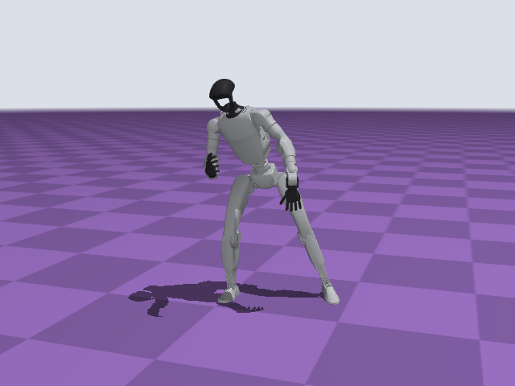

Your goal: Kungfu

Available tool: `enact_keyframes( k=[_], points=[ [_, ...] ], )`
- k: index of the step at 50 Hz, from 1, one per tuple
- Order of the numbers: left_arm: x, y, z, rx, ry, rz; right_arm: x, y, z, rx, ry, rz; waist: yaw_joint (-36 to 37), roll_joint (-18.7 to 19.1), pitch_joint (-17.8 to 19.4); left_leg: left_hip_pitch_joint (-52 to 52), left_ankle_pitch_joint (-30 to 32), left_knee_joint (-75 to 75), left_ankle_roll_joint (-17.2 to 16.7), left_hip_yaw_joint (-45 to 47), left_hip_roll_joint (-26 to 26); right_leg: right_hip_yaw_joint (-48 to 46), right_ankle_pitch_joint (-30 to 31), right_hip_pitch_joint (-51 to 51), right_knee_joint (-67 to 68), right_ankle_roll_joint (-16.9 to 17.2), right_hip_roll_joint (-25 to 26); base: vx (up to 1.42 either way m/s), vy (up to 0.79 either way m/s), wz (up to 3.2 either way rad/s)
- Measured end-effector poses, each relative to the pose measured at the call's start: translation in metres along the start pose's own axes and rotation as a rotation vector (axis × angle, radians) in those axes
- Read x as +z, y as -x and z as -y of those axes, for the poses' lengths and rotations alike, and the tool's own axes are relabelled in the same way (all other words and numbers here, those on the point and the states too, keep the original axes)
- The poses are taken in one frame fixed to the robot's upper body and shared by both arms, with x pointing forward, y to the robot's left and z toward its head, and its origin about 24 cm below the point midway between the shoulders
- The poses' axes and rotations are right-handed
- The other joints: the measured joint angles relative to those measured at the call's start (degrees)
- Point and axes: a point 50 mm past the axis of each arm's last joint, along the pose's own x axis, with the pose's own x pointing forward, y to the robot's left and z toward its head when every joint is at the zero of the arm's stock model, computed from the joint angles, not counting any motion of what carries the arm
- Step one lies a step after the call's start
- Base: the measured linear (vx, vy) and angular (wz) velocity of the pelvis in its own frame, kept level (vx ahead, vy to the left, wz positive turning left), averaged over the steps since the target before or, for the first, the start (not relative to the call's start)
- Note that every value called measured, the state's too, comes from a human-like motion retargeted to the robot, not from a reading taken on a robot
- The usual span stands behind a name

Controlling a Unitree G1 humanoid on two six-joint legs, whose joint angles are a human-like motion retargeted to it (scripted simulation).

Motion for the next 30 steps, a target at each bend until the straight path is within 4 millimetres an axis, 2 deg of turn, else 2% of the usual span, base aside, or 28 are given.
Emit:
enact_keyframes(
  k=[2, 3, 5, 7, 10, 13, 15, 18, 20, 22, 23, 25, 27, 30],
  points=[
    [0.009, -0.005, 0.008, 0.003, 0.139, 0.141, -0.001, 0.021, 0.020, -0.060, -0.016, -0.057, -0.2, -0.4, -0.6, 0.0, 0.0, -1.3, 6.9, 5.2, 1.3, -3.0, 0.3, 3.4, -2.2, 0.4, -2.1, 0.31, -0.13, 0.53],
    [0.013, -0.006, 0.012, -0.009, 0.203, 0.213, -0.001, 0.034, 0.030, -0.090, -0.024, -0.088, -0.1, -0.7, -0.9, 0.0, 1.2, -1.2, 7.0, 5.6, 1.6, -4.2, 0.2, 4.8, -2.6, 0.7, -2.8, 0.35, 0.19, 0.47],
    [0.017, -0.005, 0.020, -0.044, 0.320, 0.329, -0.002, 0.061, 0.047, -0.158, -0.052, -0.165, 0.7, -1.8, -1.4, -0.2, 1.1, 0.4, 6.0, 2.5, 1.5, -6.1, 0.6, 7.5, -3.7, 1.2, -3.8, 0.38, 0.27, 0.11],
    [0.018, -0.002, 0.027, -0.084, 0.431, 0.435, -0.003, 0.095, 0.060, -0.240, -0.123, -0.251, 1.6, -3.2, -2.0, 0.7, -0.2, 1.4, 3.2, 1.2, 1.9, -7.6, 1.2, 10.1, -4.8, 1.7, -4.8, 0.40, 0.26, 0.04],
    [0.015, 0.004, 0.036, -0.131, 0.595, 0.561, -0.004, 0.147, 0.067, -0.358, -0.229, -0.382, 1.9, -4.5, -2.8, 2.7, -2.0, 2.9, -1.5, 3.0, 3.7, -10.9, 2.8, 15.5, -7.2, 2.2, -7.0, 0.51, 0.55, 0.24],
    [0.008, 0.009, 0.051, -0.192, 0.751, 0.639, -0.004, 0.200, 0.061, -0.462, -0.293, -0.522, 2.3, -6.5, -4.4, 3.5, -4.7, 6.5, -2.2, -1.4, 1.0, -11.8, 8.7, 22.3, -13.4, 2.6, -9.2, 0.66, 0.68, 0.30],
    [0.005, 0.009, 0.064, -0.228, 0.838, 0.661, -0.003, 0.235, 0.050, -0.543, -0.331, -0.603, 3.1, -8.1, -5.6, 5.1, -6.8, 7.8, -1.7, -3.6, -1.1, -11.6, 15.9, 27.7, -19.1, 3.3, -10.4, 0.72, 0.50, 0.30],
    [0.007, 0.005, 0.087, -0.285, 0.947, 0.699, 0.003, 0.293, 0.023, -0.714, -0.392, -0.717, 3.8, -10.0, -8.8, 7.5, -10.1, 7.5, 0.6, -4.7, -5.5, -14.3, 33.4, 35.3, -28.5, 4.0, -14.3, 0.80, 0.82, 0.70],
    [0.009, 0.001, 0.109, -0.318, 1.040, 0.734, 0.010, 0.326, -0.003, -0.862, -0.459, -0.759, 4.2, -10.1, -11.5, 8.5, -11.4, 6.2, 1.9, -5.2, -7.6, -17.1, 41.9, 39.2, -34.5, 2.2, -15.3, 0.78, 0.72, 0.72],
    [0.009, 0.001, 0.129, -0.318, 1.153, 0.798, 0.011, 0.344, -0.034, -1.025, -0.555, -0.744, 4.9, -10.3, -14.1, 8.9, -11.8, 5.2, 3.6, -5.3, -9.3, -19.3, 40.7, 42.1, -36.6, 3.3, -14.3, 0.71, 0.55, 0.41],
    [0.008, 0.002, 0.137, -0.310, 1.209, 0.827, 0.011, 0.350, -0.050, -1.111, -0.609, -0.721, 5.0, -10.3, -15.4, 8.8, -11.6, 4.7, 4.4, -5.8, -10.2, -17.4, 38.6, 42.9, -35.9, 3.9, -12.6, 0.63, 0.52, 0.38],
    [-0.002, 0.008, 0.157, -0.281, 1.324, 0.867, 0.006, 0.354, -0.081, -1.283, -0.741, -0.643, 4.7, -10.2, -19.0, 8.0, -11.4, 3.0, 6.0, -6.1, -11.7, -9.2, 29.4, 41.3, -31.2, 6.0, -7.4, 0.53, 0.45, 0.31],
    [-0.005, 0.010, 0.180, -0.242, 1.454, 0.917, -0.001, 0.350, -0.104, -1.425, -0.892, -0.527, 4.4, -10.0, -21.7, 8.0, -11.0, 0.7, 7.1, -4.7, -12.5, -5.5, 20.4, 39.2, -25.4, 5.6, -1.1, 0.34, 0.35, 0.18],
    [0.004, 0.008, 0.207, -0.148, 1.690, 1.013, -0.006, 0.346, -0.124, -1.508, -1.112, -0.385, 3.8, -9.4, -21.7, 9.6, -10.3, -1.5, 7.8, -3.4, -13.0, -2.2, 9.1, 39.3, -20.1, 4.6, 9.2, 0.20, 0.40, 0.05]
  ],
)
